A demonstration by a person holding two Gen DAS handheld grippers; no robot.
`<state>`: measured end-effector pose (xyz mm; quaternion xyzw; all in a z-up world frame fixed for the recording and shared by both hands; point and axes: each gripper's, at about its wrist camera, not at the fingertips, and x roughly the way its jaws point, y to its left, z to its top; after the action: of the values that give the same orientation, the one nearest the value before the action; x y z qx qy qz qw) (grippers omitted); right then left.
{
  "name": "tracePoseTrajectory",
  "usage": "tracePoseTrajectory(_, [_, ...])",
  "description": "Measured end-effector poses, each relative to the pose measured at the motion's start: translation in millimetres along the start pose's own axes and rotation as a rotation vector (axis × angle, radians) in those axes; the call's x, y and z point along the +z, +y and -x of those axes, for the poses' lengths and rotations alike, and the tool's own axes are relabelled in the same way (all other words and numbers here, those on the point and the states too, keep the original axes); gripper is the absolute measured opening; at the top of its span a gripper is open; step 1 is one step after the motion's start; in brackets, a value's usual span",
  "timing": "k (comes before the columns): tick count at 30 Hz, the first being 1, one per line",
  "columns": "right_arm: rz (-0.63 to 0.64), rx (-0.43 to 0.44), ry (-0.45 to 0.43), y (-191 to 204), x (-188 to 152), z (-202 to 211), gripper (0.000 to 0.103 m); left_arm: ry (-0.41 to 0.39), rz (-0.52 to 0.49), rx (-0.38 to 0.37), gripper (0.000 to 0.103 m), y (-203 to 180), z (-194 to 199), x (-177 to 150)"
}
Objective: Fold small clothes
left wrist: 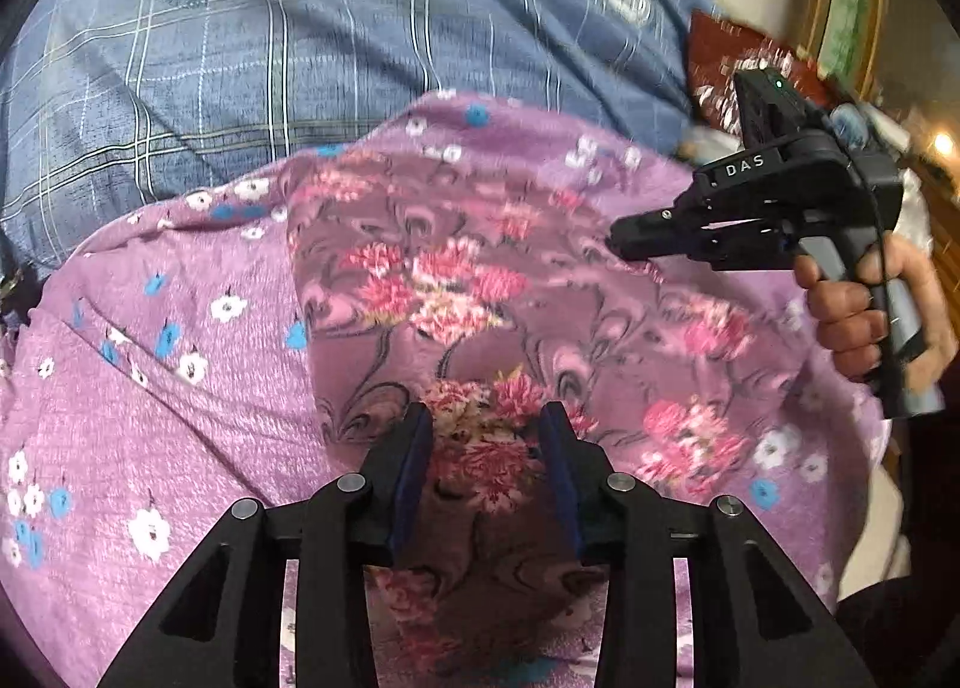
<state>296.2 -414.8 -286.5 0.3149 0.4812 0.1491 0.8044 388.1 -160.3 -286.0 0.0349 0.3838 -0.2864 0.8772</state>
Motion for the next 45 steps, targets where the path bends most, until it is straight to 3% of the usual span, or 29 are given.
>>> tracePoseTrajectory(2, [-0.007, 0.063, -0.052, 10.0, 2.6, 4.5, 0.017, -0.027, 0.052, -0.013, 0.039, 15.3, 11.2, 4.1])
tracePoseTrajectory(3, [-0.012, 0.075, -0.080, 14.1, 4.1, 4.4, 0.022, -0.034, 0.081, -0.013, 0.040, 22.5, 13.8, 5.2])
tracePoseTrajectory(5, [-0.030, 0.050, -0.120, 18.6, 9.0, 0.3, 0.032, -0.034, 0.135, -0.003, 0.040, 36.8, 16.9, 7.5])
tracePoseTrajectory(7, [-0.077, 0.044, -0.135, 18.0, 13.5, -6.6, 0.032, -0.024, 0.169, 0.009, 0.040, 45.7, 18.5, 4.9])
tracePoseTrajectory(10, [-0.149, 0.015, -0.123, 16.6, 19.8, -27.7, 0.034, 0.004, 0.146, 0.029, 0.040, 48.1, 13.9, 3.2])
tracePoseTrajectory(12, [-0.217, -0.081, -0.106, 5.0, 20.3, -42.3, 0.035, 0.048, 0.099, 0.070, 0.042, 46.0, 6.1, -0.5])
tracePoseTrajectory(14, [-0.260, -0.083, -0.105, -3.3, 19.1, -51.0, 0.035, 0.069, 0.074, 0.076, 0.046, 44.7, -0.2, -3.8])
tracePoseTrajectory(20, [-0.196, -0.126, -0.113, 10.2, 14.7, -22.6, 0.040, 0.040, 0.159, 0.012, 0.047, 60.9, 6.8, 8.2])
tracePoseTrajectory(26, [-0.104, -0.015, -0.084, 15.2, -37.1, 27.8, 0.040, 0.015, 0.258, -0.048, 0.047, 78.5, 14.4, 11.9])
tracePoseTrajectory(29, [-0.072, -0.031, -0.018, 14.2, -65.3, 32.7, 0.036, 0.026, 0.241, -0.035, 0.046, 75.8, 10.3, 11.3])
tracePoseTrajectory(31, [-0.069, -0.112, 0.009, 8.2, -82.7, 31.1, 0.030, 0.052, 0.228, -0.031, 0.047, 72.5, 4.5, 10.2])
tracePoseTrajectory(33, [-0.086, -0.202, 0.021, -2.9, -94.9, 30.2, 0.011, 0.086, 0.220, -0.017, 0.047, 71.2, -2.3, 8.2])
tracePoseTrajectory(35, [-0.099, -0.199, 0.013, -6.0, -95.1, 35.0, 0.007, 0.090, 0.230, -0.019, 0.047, 71.7, -5.3, 9.1])
tracePoseTrajectory(38, [-0.111, -0.149, -0.079, -1.0, -88.1, 52.8, 0.016, 0.061, 0.239, -0.026, 0.046, 72.3, 2.3, 12.1])
tracePoseTrajectory(42, [-0.140, -0.101, -0.158, -4.6, -77.5, 55.3, 0.046, 0.022, 0.235, -0.045, 0.048, 72.5, 7.1, 15.7])
tracePoseTrajectory(45, [-0.144, -0.098, -0.170, -5.2, -70.8, 44.9, 0.049, 0.010, 0.262, -0.052, 0.053, 75.9, 5.5, 16.0])
